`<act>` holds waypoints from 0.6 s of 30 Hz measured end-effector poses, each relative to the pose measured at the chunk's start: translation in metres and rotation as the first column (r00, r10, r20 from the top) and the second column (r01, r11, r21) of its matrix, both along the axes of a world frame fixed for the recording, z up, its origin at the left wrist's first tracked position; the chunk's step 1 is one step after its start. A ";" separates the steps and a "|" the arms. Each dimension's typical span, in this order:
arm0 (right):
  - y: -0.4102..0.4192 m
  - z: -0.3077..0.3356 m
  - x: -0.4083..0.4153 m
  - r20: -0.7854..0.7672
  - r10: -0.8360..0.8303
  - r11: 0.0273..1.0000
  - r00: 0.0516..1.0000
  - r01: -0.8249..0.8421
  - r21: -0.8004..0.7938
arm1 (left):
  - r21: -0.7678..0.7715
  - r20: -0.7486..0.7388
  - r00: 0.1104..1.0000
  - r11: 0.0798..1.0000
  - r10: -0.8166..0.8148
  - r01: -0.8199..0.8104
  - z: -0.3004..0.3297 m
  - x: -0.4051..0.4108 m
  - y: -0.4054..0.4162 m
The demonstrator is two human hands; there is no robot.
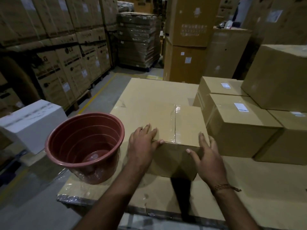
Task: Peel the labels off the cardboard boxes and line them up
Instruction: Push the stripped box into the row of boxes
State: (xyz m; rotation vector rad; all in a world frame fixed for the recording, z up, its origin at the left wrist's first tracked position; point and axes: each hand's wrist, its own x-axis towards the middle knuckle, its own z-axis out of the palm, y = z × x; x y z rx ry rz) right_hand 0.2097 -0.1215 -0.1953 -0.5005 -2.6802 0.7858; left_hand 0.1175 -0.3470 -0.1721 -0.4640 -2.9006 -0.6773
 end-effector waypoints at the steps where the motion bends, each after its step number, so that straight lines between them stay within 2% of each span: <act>1: 0.000 0.001 -0.008 0.018 -0.002 1.000 1.000 0.002 0.012 | -0.025 0.028 1.000 1.000 -0.004 0.005 0.006 -0.007 0.001; 4: -0.002 0.003 -0.041 0.067 -0.011 0.999 0.998 0.009 0.032 | -0.154 0.127 0.991 0.986 -0.043 0.063 0.029 -0.035 0.003; 7: -0.008 0.005 -0.078 0.103 -0.003 0.998 0.995 -0.004 0.067 | -0.326 0.144 0.987 0.938 -0.071 0.115 0.049 -0.081 -0.003; 10: -0.019 0.008 -0.119 0.121 0.025 0.994 0.992 -0.037 0.099 | -0.422 0.198 0.980 0.899 -0.029 0.112 0.067 -0.129 -0.011; 13: -0.030 0.011 -0.161 0.152 0.034 0.990 0.988 -0.054 0.133 | -0.519 0.186 0.981 0.843 -0.052 0.143 0.077 -0.175 -0.019; 16: -0.038 0.016 -0.204 0.201 0.063 0.976 0.978 -0.102 0.191 | -0.530 0.194 0.974 0.823 -0.117 0.204 0.079 -0.223 -0.038; 18: -0.041 0.018 -0.236 0.220 0.073 0.960 0.973 -0.128 0.250 | -0.461 0.195 0.971 0.861 -0.139 0.216 0.075 -0.259 -0.058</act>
